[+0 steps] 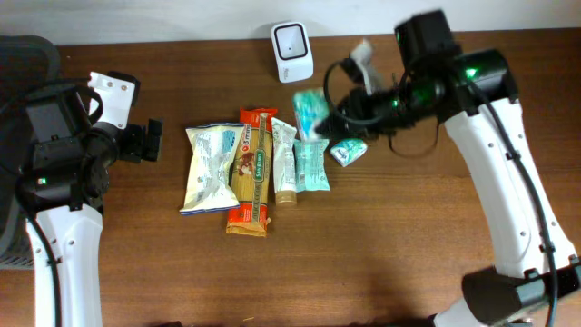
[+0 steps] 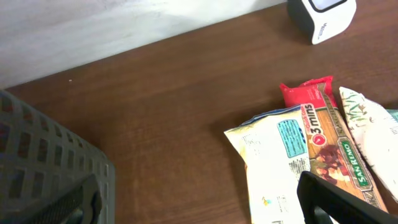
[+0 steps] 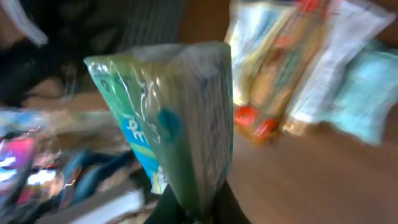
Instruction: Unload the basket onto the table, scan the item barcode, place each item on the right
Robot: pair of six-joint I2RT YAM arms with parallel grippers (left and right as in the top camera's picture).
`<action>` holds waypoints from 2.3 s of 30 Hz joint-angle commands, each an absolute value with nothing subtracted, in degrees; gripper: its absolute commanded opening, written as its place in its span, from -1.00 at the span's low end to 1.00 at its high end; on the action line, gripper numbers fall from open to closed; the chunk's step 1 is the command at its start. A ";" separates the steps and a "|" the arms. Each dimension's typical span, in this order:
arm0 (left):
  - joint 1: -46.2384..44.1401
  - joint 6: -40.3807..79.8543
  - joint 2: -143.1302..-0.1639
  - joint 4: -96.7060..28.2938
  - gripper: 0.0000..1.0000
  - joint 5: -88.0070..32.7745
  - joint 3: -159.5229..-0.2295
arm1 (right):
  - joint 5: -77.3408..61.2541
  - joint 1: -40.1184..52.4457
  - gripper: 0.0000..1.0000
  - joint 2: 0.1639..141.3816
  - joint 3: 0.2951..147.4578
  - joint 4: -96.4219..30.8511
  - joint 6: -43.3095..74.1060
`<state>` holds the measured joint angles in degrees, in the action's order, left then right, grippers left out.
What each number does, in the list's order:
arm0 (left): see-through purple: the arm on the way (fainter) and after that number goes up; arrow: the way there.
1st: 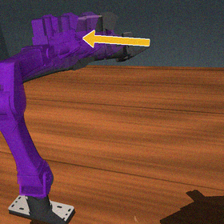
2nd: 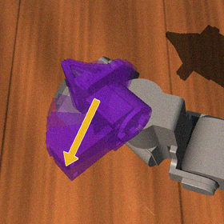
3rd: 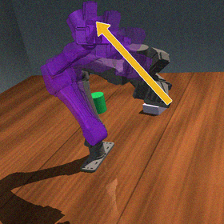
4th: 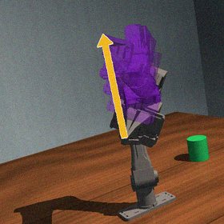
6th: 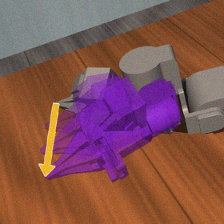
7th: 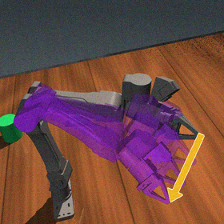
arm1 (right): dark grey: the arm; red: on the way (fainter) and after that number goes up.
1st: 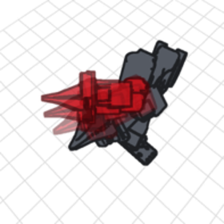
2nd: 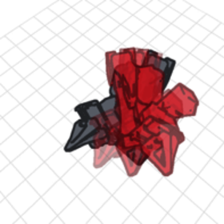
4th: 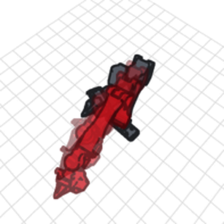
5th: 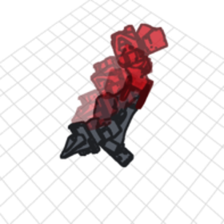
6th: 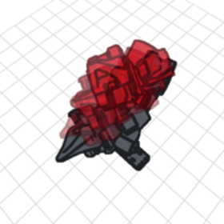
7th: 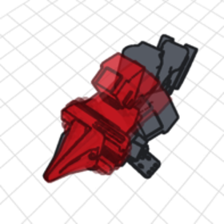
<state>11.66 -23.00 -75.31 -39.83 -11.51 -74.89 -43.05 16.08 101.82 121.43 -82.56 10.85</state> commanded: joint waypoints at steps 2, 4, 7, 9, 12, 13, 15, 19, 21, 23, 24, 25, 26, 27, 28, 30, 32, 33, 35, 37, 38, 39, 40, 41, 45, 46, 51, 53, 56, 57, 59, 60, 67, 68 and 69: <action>11.90 -23.90 -74.65 -39.81 0.98 -11.51 -75.05 | -14.96 20.69 -0.92 114.91 144.07 -86.32 14.02; 11.90 -23.90 -74.65 -39.81 0.98 -11.51 -75.05 | -4.51 22.17 -0.92 120.46 149.82 -84.82 14.00; 11.90 -23.90 -74.65 -39.81 0.98 -11.51 -75.05 | 12.58 23.86 -0.92 128.84 151.68 -74.59 13.06; 11.90 -23.90 -74.65 -39.81 0.98 -11.51 -75.05 | 19.18 24.32 -0.92 133.80 151.68 -66.65 9.56; 11.90 -23.90 -74.65 -39.81 0.98 -11.51 -75.05 | 24.10 24.36 -0.92 139.70 151.68 -57.21 6.11; 11.90 -23.90 -74.65 -39.81 0.98 -11.51 -75.05 | 24.51 24.36 -0.92 141.60 151.65 -54.37 4.86; 11.90 -23.90 -74.65 -39.81 0.98 -11.51 -75.05 | 24.71 24.36 -0.92 144.97 151.65 -49.10 3.18; 11.90 -23.90 -74.65 -39.81 0.98 -11.51 -75.05 | 24.56 24.40 -0.92 152.07 151.61 -38.98 2.94; 11.90 -23.90 -74.65 -39.81 0.98 -11.51 -75.05 | 24.25 24.43 -0.92 154.19 151.37 -36.53 2.90; 11.90 -23.90 -74.65 -39.81 0.98 -11.51 -75.05 | 23.97 24.40 -0.92 155.72 151.28 -35.33 1.72; 11.90 -23.90 -74.65 -39.81 0.98 -11.51 -75.05 | 24.03 24.40 -0.92 156.20 151.28 -35.18 1.04; 11.90 -23.92 -74.65 -39.81 0.98 -11.51 -75.05 | 24.03 24.40 -0.91 156.77 151.28 -35.16 0.38; 11.90 -23.92 -74.65 -39.81 0.98 -11.51 -75.05 | 23.99 24.40 -0.92 156.88 151.28 -35.18 0.40; 11.90 -23.90 -74.65 -39.79 0.98 -11.51 -75.05 | 23.99 24.43 -0.92 156.88 151.28 -35.18 0.38; 11.90 -23.90 -74.65 -39.81 0.98 -11.51 -75.05 | 23.99 24.43 -0.92 156.88 151.28 -35.18 0.38; 11.90 -23.90 -74.65 -39.81 0.98 -11.51 -75.05 | 24.01 24.43 -0.92 156.88 151.28 -35.31 0.38; 11.90 -23.90 -74.65 -39.81 0.98 -11.51 -75.05 | 23.99 24.43 -0.92 156.88 151.28 -35.77 0.38; 11.90 -23.90 -74.65 -39.81 0.98 -11.51 -75.05 | 23.97 24.43 -0.92 156.88 151.28 -36.01 0.40; 11.90 -23.90 -74.65 -39.81 0.98 -11.51 -75.05 | 23.75 24.43 -0.92 156.88 151.30 -36.05 0.40; 11.90 -23.90 -74.65 -39.81 0.99 -11.51 -75.05 | 23.59 24.43 -0.92 156.86 151.30 -36.03 0.38; 11.90 -23.90 -74.65 -39.79 0.98 -11.51 -75.05 | 23.57 24.43 -0.92 156.86 151.33 -36.05 0.38; 11.90 -23.92 -74.65 -39.81 0.98 -11.51 -75.05 | 23.57 24.43 -0.92 156.81 151.37 -36.23 0.40; 11.90 -23.90 -74.65 -39.81 0.98 -11.51 -75.05 | 23.38 24.43 -0.92 156.81 151.37 -36.34 0.38; 11.90 -23.90 -74.65 -39.81 0.98 -11.51 -75.05 | 22.79 24.43 -0.92 156.79 151.46 -36.58 0.38; 11.90 -23.90 -74.65 -39.81 0.98 -11.51 -75.05 | 19.86 24.40 -0.92 156.57 151.96 -37.50 0.40; 11.90 -23.90 -74.65 -39.81 0.98 -11.51 -75.05 | 19.88 24.40 -0.92 156.44 151.96 -37.52 0.40; 11.90 -23.90 -74.65 -39.81 0.98 -11.51 -75.05 | 17.67 24.40 -0.92 154.41 151.98 -40.25 0.47; 11.90 -23.90 -74.65 -39.79 0.98 -11.51 -75.05 | 14.46 24.32 -0.92 151.28 152.16 -42.35 2.42; 11.90 -23.90 -74.65 -39.97 0.98 -11.51 -75.05 | 6.35 23.57 -0.92 145.12 152.18 -46.78 4.80; 11.90 -23.90 -74.65 -39.97 0.98 -11.51 -75.05 | 3.33 23.16 -0.92 142.87 152.18 -48.80 6.22; 11.90 -23.90 -74.65 -39.97 0.98 -11.51 -75.05 | -2.81 22.04 -0.92 137.91 152.18 -53.82 8.36; 11.90 -23.90 -74.65 -39.97 0.98 -11.51 -75.05 | -5.76 21.21 -0.92 135.35 152.18 -56.84 9.17; 11.90 -23.90 -74.65 -39.99 0.98 -11.51 -75.05 | -18.87 12.62 -0.92 121.14 152.18 -77.65 9.85; 11.90 -23.90 -74.65 -39.99 0.99 -11.51 -75.05 | -18.83 10.13 -0.92 119.55 152.18 -82.15 10.00; 11.90 -23.90 -74.65 -39.97 0.98 -11.51 -75.05 | -18.59 7.84 -0.92 118.89 152.18 -85.82 10.00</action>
